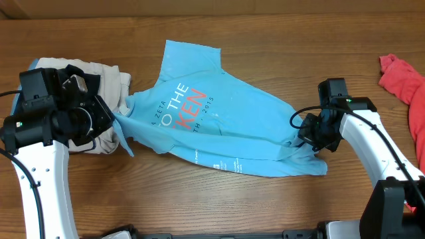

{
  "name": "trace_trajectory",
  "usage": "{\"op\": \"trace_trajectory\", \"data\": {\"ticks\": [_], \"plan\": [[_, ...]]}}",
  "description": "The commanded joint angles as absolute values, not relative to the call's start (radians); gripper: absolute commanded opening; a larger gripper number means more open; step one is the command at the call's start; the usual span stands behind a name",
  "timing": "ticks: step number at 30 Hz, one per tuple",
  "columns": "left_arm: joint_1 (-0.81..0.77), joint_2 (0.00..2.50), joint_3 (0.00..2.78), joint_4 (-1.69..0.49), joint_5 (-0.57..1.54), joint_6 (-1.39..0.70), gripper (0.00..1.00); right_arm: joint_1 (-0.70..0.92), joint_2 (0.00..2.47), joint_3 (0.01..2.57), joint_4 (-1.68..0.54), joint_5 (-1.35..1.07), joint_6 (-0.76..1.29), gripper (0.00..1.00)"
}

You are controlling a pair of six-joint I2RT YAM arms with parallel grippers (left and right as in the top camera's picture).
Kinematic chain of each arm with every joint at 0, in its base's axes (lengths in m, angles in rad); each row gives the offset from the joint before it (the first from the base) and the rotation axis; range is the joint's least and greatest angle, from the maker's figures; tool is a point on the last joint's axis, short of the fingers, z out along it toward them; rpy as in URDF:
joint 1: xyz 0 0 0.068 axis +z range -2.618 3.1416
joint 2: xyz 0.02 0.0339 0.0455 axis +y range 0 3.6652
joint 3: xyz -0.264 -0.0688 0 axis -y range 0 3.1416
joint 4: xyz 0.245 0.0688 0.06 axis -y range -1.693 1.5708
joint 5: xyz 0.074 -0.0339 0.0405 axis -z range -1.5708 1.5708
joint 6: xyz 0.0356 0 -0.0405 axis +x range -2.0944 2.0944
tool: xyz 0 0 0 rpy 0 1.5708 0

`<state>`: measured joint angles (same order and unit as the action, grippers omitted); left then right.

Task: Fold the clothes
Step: 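Lift the shirt by both sides, shake it out, and lay it flat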

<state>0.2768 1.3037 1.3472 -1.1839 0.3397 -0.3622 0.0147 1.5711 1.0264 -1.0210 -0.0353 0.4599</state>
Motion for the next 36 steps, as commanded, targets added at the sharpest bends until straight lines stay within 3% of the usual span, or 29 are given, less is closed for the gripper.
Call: {"op": "trace_trajectory", "data": {"ticks": [1, 10, 13, 22, 27, 36], "plan": [[0.278, 1.303, 1.357, -1.108, 0.361, -0.336, 0.04, -0.003, 1.566, 1.144, -1.06, 0.028, 0.467, 0.04], [0.278, 1.301, 1.557, -0.922, 0.447, -0.337, 0.04, -0.101, 1.566, 1.85, -1.34, 0.061, 0.384, 0.04], [0.278, 1.301, 1.724, -0.917, 0.455, -0.337, 0.04, -0.115, 1.566, 2.119, -1.42, 0.07, 0.359, 0.04], [0.3, 1.284, 2.05, -0.992, 0.544, -0.369, 0.04, -0.115, 1.56, 2.585, -1.589, 0.158, 0.359, 0.04], [0.388, 1.235, 2.119, -1.063, 0.529, -0.371, 0.04, -0.147, 1.525, 2.762, -1.569, 0.219, 0.367, 0.04], [0.405, 1.301, 2.115, -1.09, 0.5, -0.382, 0.04, -0.178, 1.62, 2.757, -1.537, 0.205, 0.366, 0.04]]}}
